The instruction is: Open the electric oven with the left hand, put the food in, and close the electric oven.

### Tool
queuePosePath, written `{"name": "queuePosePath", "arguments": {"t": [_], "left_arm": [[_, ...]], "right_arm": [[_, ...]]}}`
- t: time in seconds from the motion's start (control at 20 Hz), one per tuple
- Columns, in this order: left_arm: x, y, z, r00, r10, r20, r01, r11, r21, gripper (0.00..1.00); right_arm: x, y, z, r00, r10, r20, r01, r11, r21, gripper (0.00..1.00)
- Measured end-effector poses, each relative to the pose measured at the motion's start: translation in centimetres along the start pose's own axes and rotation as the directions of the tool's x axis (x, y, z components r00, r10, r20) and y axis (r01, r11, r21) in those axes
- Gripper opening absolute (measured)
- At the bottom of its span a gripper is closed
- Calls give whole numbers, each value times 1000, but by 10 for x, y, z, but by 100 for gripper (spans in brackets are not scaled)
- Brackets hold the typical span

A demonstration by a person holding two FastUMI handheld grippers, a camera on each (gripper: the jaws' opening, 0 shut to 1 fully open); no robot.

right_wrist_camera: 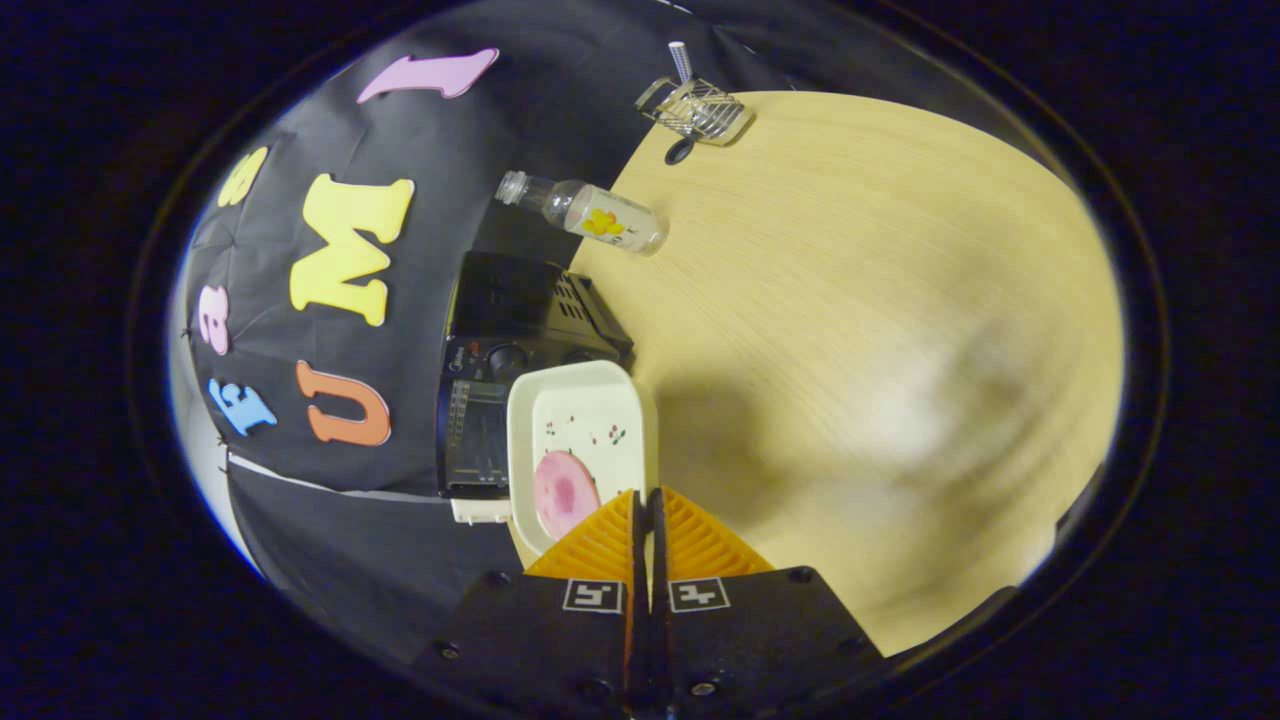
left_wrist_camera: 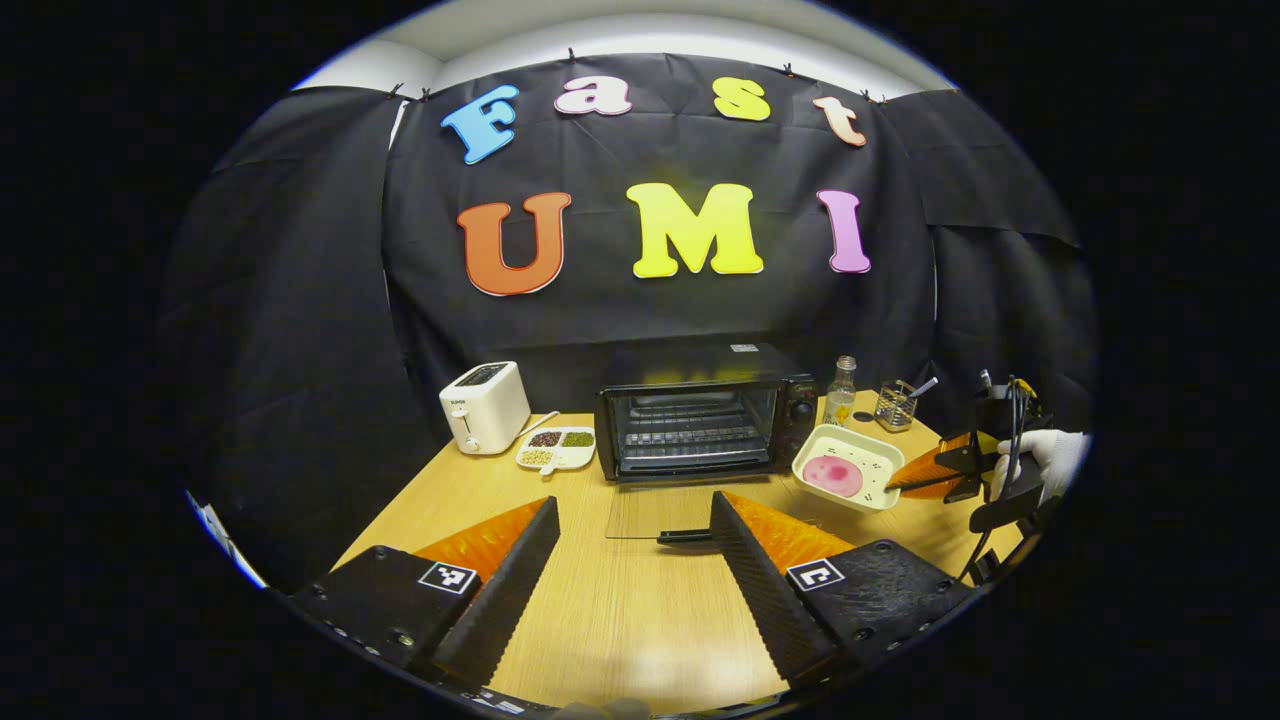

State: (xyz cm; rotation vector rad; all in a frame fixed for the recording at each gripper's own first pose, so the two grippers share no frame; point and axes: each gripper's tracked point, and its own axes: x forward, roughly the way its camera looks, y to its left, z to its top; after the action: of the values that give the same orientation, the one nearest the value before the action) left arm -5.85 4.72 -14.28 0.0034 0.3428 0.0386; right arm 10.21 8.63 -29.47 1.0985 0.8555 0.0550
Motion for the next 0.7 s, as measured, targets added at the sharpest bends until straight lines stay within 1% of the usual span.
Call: {"name": "queuePosePath", "arguments": {"t": [0.05, 0.2, 0.25, 0.35, 0.5, 0.7], "left_arm": [[-2, 10, -2, 1000, -5, 0, 5, 1000, 4, 97], [-13, 41, -9, 1000, -12, -2, 12, 1000, 11, 97], [-17, 53, -12, 1000, 0, -3, 0, 1000, 14, 97], [-25, 76, -17, 1000, 27, -8, -27, 1000, 8, 96], [-37, 105, -22, 997, 80, -18, -80, 997, -10, 97], [-50, 133, -24, 988, 153, -30, -154, 988, -15, 97]], "right_arm": [[4, 4, -12, 1000, -4, 23, 3, 1000, 23, 4], [25, 16, -58, 1000, 9, 19, -11, 995, 103, 4], [33, 20, -73, 1000, 15, 10, -16, 991, 129, 4], [48, 26, -98, 1000, 2, -6, -1, 986, 166, 4], [66, 42, -131, 999, 11, -42, -4, 987, 163, 4], [95, 67, -151, 997, 20, -77, -6, 985, 170, 4]]}}
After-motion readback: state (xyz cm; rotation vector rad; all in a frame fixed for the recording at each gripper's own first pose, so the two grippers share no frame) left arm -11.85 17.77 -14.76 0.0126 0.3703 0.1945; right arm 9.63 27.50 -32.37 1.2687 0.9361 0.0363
